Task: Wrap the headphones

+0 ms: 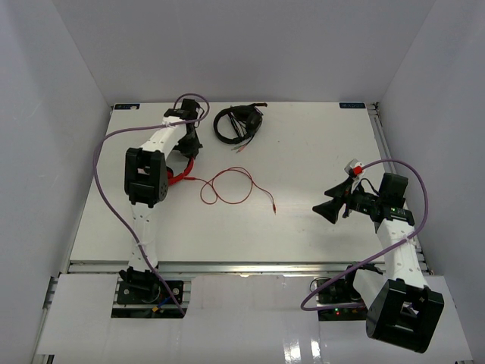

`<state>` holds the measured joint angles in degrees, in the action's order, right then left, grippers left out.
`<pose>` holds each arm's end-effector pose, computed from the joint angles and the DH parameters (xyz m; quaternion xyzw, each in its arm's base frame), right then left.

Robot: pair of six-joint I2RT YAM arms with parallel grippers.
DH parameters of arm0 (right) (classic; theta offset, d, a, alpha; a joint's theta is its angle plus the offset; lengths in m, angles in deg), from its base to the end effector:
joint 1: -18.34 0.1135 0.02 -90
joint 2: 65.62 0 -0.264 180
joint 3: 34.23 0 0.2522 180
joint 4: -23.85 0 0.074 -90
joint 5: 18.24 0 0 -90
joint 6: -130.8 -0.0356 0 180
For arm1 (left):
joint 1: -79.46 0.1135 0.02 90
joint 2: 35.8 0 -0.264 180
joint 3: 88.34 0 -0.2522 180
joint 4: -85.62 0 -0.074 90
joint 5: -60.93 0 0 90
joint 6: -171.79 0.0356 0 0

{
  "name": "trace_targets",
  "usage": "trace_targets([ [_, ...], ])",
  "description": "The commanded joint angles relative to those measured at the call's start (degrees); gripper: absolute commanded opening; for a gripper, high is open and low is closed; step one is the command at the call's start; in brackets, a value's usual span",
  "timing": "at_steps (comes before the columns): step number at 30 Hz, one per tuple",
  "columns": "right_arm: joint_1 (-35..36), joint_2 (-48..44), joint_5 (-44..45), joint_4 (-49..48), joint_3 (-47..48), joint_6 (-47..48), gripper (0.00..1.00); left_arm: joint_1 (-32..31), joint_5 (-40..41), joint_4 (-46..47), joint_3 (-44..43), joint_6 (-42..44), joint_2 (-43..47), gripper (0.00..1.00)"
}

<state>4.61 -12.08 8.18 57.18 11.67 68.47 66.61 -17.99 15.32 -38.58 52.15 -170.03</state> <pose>0.1833 -0.0120 0.2334 -0.3108 0.7411 0.3237 0.4993 0.4746 -0.1012 0.1803 -0.1570 0.9735 0.0398 0.1614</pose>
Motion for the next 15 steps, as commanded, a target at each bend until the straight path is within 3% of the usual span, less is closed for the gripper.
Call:
trace_targets([
  [1,0.26,-0.92,-0.76,0.23,2.37,1.38,0.9,-1.85,-11.94,7.43,4.22,1.94,15.66,0.0],
  [5,0.29,-0.98,-1.36,0.89,2.23,2.02,0.9,-2.19,-29.75,19.29,15.74,1.37,31.86,0.0],
  [9,0.28,-1.05,-3.09,2.16,2.14,3.54,0.9,-2.19,-45.65,29.95,29.77,-3.02,42.19,0.0],
  [13,0.24,-1.77,-4.53,2.93,1.75,4.97,0.9,-2.22,-63.4,51.94,45.28,-16.7,49.76,0.0],
  [15,0.27,-1.93,-4.89,2.93,1.7,5.13,0.9,-2.52,-67.27,68.95,54.97,-23.67,51.54,0.0],
])
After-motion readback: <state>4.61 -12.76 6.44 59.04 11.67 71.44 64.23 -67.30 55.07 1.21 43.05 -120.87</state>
